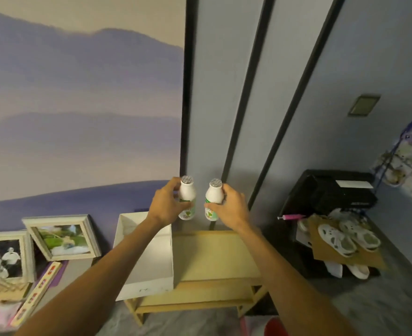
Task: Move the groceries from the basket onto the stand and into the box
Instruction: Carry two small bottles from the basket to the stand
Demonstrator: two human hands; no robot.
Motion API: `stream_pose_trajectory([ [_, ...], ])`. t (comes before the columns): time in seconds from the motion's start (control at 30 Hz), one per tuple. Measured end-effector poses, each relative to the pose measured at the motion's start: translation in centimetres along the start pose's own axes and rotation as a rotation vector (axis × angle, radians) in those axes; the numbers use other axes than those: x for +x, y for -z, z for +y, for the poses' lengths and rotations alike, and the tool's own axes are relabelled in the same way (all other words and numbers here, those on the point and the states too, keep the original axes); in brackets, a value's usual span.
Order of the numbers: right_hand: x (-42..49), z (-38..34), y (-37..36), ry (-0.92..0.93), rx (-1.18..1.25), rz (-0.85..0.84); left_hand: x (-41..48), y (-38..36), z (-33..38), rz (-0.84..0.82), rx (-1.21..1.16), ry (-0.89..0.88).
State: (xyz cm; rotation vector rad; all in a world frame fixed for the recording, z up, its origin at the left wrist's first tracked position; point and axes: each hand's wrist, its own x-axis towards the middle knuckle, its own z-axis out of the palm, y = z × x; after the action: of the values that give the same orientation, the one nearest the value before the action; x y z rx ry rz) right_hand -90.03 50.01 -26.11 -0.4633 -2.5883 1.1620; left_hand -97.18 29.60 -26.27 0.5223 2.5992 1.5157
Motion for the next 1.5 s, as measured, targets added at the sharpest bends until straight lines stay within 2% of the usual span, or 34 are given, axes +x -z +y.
stream_pose_trajectory([
  [0.27, 4.2, 9.9, -6.3, -0.070, 0.062, -0.099, 2.9, -9.9, -8.3, 0.031, 0.052, 0.218],
  [0.43, 6.6, 18.5, -13.8, -0.065, 0.083, -0.224, 4.5, -16.7, -15.9, 0.095, 0.060, 0.333],
  [0.73, 6.9, 28.0, -22.7, -0.089, 0.105, -0.247, 5.7, -23.7, -26.2, 0.211, 0.049, 0.476],
  [1.0, 6.9, 27.5, -26.4, 0.025, 0.091, -0.210, 5.2, -24.2, -27.7, 0.215, 0.045, 0.525],
  [1.17, 7.2, 27.5, -26.1, 0.006, 0.069, -0.268, 5.2, -23.8, -27.5, 0.224, 0.037, 0.562],
  [1.3, 8.0, 26.5, -22.9, -0.011, -0.020, -0.396, 5.5, -22.0, -25.2, 0.133, 0.087, 0.460],
  [1.5, 10.6, 20.8, -13.1, 0.011, -0.134, -0.345, 6.8, -14.5, -17.7, 0.079, 0.263, 0.205],
])
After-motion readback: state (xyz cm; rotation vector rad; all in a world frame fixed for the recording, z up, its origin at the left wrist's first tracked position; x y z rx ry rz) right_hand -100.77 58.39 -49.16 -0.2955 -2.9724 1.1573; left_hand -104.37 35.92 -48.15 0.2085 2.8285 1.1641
